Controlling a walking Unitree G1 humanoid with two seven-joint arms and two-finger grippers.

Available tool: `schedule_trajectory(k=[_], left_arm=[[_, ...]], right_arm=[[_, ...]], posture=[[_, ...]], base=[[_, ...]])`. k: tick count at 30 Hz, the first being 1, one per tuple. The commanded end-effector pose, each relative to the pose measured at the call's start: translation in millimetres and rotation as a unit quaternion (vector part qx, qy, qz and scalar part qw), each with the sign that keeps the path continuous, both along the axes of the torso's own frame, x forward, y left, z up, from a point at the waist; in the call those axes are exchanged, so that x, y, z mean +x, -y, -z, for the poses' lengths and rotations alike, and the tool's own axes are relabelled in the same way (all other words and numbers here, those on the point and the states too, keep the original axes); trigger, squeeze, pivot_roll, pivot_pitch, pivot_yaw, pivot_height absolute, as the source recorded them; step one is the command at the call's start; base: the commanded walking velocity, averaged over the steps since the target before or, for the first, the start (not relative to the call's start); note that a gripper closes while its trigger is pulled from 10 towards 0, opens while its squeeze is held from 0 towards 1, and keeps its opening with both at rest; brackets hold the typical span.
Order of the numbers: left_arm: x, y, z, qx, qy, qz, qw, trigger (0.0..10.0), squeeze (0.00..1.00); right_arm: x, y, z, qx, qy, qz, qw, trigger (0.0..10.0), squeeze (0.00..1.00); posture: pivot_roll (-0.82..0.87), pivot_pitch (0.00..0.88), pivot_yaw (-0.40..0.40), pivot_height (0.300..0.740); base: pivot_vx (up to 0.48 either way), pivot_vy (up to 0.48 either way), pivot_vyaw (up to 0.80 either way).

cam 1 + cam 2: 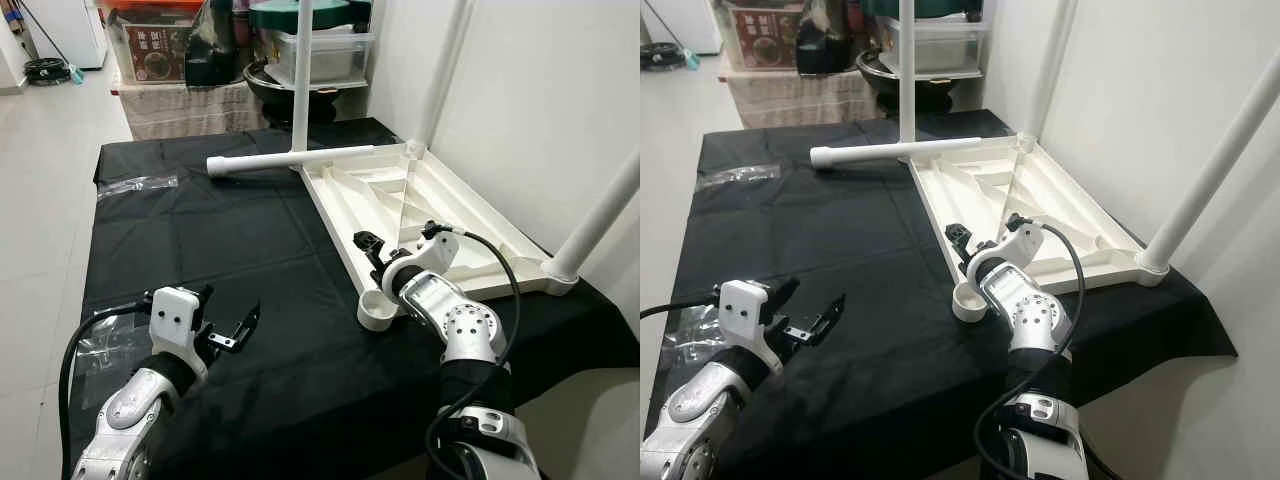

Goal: Building children table

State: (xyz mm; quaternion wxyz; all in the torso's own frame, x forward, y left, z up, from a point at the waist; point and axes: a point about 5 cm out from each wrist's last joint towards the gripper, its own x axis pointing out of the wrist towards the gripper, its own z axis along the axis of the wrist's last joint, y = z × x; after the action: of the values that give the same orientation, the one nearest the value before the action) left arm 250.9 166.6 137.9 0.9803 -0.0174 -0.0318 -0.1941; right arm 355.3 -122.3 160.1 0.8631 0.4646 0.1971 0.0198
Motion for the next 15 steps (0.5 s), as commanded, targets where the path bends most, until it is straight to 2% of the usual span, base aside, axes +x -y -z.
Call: schedule_trajectory(k=[1, 5, 8, 9, 10, 11, 12, 15], left_arm=[[1.1, 0.8, 0, 0.009, -0.002, -0.001, 1.0, 10.0, 0.0], [1.6, -0.1, 0, 0.009, -0.001, -0.004, 1.0, 10.0, 0.0], [2.1, -1.2, 0, 0.008, 0.0, -0.008, 1.0, 10.0, 0.0], [2.3, -1.8, -1, 0.002, 0.0, -0.011, 1.0, 10.0, 0.0], [2.7, -2.0, -1, 0.001, 0.0, -0.014, 1.0, 10.0, 0.0], [2.7, -2.0, -1, 0.001, 0.0, -0.014, 1.0, 10.0, 0.0], [3.0, -2.2, -1, 0.0, 0.0, -0.016, 1.0, 10.0, 0.0], [3.3, -2.2, 0, -0.001, -0.002, -0.018, 1.0, 10.0, 0.0]], right_arm=[[-4.7, -44.7, 1, 0.062, -0.012, -0.039, 0.997, 10.0, 0.0], [-4.5, -45.4, 0, 0.06, -0.006, -0.042, 0.997, 10.0, 0.0], [-4.1, -46.7, -6, 0.046, 0.018, -0.056, 0.997, 10.0, 0.0], [-3.8, -46.5, -12, 0.023, 0.044, -0.064, 0.997, 10.0, 0.0], [-3.6, -46.3, -19, -0.026, 0.078, -0.077, 0.994, 10.0, 0.0], [-3.6, -46.3, -19, -0.026, 0.078, -0.077, 0.994, 10.0, 0.0], [-3.8, -46.6, -24, -0.059, 0.099, -0.087, 0.99, 10.0, 0.0], [-4.1, -46.2, -28, -0.076, 0.117, -0.089, 0.986, 10.0, 0.0]], posture=[[0.08, 0.0, -0.086, 0.74], [0.08, 0.0, -0.086, 0.74], [0.08, 0.0, -0.087, 0.74], [0.08, 0.0, -0.086, 0.74], [0.08, 0.0, -0.086, 0.74], [0.08, 0.0, -0.086, 0.74], [0.08, 0.0, -0.085, 0.74], [0.08, 0.0, -0.084, 0.74]], base=[[0.0, 0.0, 0.0], [0.0, 0.0, 0.0], [0.0, 0.0, 0.0], [0.0, 0.0, 0.0], [0.0, 0.0, 0.0], [0.0, 0.0, 0.0], [0.0, 0.0, 0.0], [0.0, 0.0, 0.0]])
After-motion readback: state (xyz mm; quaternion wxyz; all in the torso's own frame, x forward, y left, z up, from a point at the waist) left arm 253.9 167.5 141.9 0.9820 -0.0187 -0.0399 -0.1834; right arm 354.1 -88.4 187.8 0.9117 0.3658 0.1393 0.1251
